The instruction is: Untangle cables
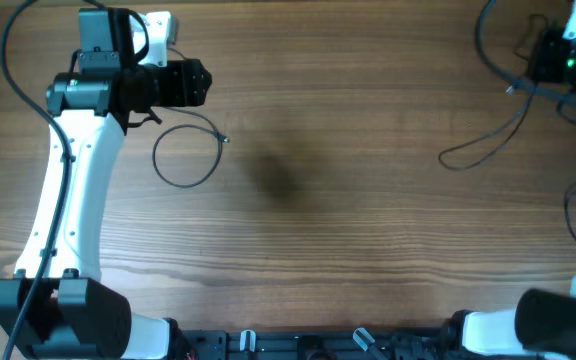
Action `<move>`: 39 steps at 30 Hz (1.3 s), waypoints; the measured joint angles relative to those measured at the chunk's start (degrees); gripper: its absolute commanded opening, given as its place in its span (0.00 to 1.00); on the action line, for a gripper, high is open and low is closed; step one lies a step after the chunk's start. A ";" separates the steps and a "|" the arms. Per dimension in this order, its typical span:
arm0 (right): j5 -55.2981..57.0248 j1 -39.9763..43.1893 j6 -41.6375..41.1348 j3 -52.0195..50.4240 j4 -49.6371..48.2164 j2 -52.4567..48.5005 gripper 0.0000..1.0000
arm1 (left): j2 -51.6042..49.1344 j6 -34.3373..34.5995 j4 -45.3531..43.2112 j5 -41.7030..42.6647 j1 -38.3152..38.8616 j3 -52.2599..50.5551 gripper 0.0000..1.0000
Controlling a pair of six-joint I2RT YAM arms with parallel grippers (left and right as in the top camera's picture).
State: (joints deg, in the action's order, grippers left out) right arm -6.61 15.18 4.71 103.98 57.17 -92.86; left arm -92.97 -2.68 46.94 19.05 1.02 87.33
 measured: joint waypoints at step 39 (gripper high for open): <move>15.15 31.12 -13.60 10.51 -11.28 -30.27 0.92 | 0.20 0.00 -4.02 1.86 24.98 0.00 0.80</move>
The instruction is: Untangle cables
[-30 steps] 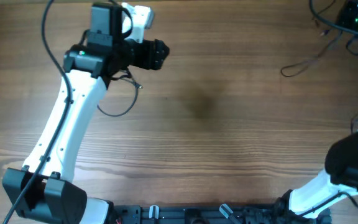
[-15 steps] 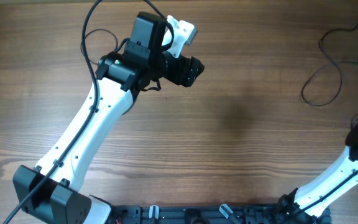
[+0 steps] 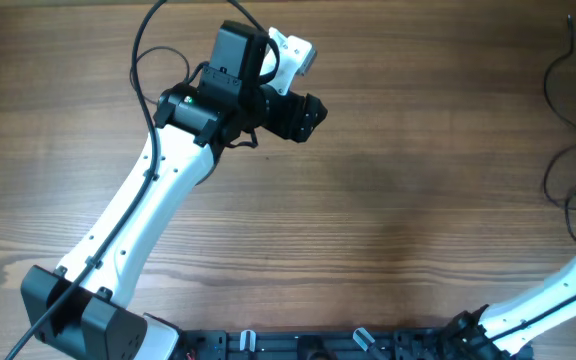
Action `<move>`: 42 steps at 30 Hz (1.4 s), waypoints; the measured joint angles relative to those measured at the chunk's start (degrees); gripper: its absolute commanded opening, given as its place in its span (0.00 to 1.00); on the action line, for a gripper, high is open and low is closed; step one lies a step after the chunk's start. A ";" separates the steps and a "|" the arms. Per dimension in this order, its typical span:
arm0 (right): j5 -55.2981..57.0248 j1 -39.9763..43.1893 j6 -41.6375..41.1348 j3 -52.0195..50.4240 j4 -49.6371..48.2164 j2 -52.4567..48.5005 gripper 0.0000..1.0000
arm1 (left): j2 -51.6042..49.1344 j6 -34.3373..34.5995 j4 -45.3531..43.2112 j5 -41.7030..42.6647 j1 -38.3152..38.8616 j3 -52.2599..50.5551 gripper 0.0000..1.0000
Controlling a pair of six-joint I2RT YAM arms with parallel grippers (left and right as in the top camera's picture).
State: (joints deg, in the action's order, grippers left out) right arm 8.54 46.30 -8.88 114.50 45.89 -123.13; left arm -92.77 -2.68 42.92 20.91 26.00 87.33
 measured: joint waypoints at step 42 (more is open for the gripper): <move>-15.10 -73.55 15.34 0.11 10.75 4.83 1.00 | -6.97 -3.23 0.85 -3.41 -42.16 -5.11 0.92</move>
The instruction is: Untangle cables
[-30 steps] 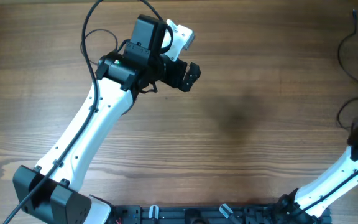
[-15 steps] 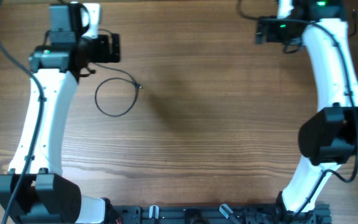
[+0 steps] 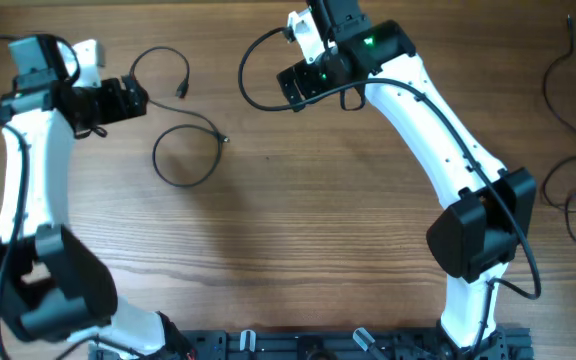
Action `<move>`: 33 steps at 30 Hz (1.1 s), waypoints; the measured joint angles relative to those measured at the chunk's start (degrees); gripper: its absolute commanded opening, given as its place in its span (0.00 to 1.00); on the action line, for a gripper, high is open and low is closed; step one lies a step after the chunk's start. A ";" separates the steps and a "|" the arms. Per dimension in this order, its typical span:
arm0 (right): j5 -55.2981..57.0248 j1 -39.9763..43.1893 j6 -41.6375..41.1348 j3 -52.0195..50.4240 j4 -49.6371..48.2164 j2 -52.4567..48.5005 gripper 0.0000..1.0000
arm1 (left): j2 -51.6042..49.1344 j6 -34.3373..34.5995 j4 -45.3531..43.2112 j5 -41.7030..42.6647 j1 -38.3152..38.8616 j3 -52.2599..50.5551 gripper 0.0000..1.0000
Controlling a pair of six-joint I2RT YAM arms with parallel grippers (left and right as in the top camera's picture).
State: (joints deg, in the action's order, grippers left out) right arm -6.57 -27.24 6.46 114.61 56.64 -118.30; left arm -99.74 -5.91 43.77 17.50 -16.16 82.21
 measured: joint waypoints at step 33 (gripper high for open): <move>4.09 9.68 0.42 -6.16 -0.37 -1.86 1.00 | -20.50 3.26 -10.78 -0.26 19.63 -0.98 0.58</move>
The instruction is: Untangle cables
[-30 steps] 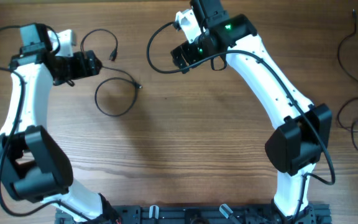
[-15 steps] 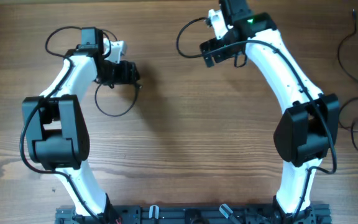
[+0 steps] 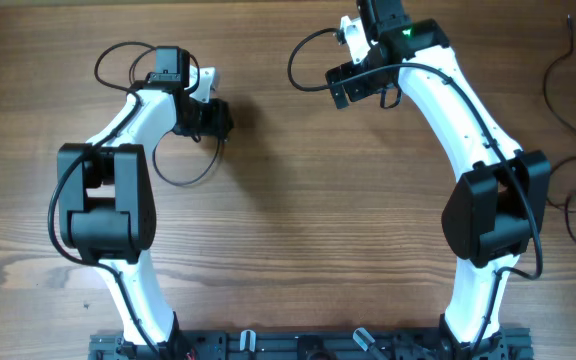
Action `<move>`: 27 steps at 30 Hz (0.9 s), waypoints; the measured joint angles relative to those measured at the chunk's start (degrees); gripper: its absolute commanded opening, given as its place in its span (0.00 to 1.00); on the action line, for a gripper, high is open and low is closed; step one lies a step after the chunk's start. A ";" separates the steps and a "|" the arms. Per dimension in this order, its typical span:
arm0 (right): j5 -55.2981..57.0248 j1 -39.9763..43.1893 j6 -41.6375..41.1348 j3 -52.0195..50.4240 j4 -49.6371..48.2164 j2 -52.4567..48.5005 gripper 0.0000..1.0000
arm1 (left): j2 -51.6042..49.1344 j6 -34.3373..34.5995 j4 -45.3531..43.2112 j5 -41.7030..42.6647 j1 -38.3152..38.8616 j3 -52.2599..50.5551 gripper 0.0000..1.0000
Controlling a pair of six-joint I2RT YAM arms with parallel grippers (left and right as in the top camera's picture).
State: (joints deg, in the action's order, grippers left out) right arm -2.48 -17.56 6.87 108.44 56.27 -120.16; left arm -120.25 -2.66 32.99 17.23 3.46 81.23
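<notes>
A thin black cable lies in a loop point(image 3: 183, 183) on the wood table, left of centre. My left gripper point(image 3: 218, 118) hangs over the loop's upper right edge, and its fingers are too dark to tell open from shut. The left arm hides the top of the loop. My right gripper point(image 3: 338, 90) is at the far middle of the table, away from the loop, its fingers not readable. More thin black cable point(image 3: 547, 90) trails down the table's far right side into loose loops point(image 3: 571, 200).
Each wrist carries its own thick black lead arching behind it, left point(image 3: 108, 58) and right point(image 3: 303, 55). The arm bases and a black rail point(image 3: 298, 345) line the near edge. The right arm's elbow point(image 3: 493, 210) stands beside the right-hand cables.
The left gripper has moved from the far left to the loop's upper right edge. A second small cable with a plug above the loop no longer shows. The right gripper has shifted a little right.
First the left gripper was just above the loop and the right wrist in the far right corner by the cables. Then the left arm reached to the top middle. Later it was at the far left with the right arm at centre top; now it is at the loop.
</notes>
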 measured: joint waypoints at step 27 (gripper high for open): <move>7.76 7.74 -7.61 0.00 -0.46 0.00 1.00 | 0.22 1.49 -3.91 -2.21 16.20 -0.02 0.40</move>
State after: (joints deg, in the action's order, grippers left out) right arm 5.28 -9.82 -0.73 108.44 55.81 -120.16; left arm -120.03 -1.17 29.08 15.03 19.66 81.21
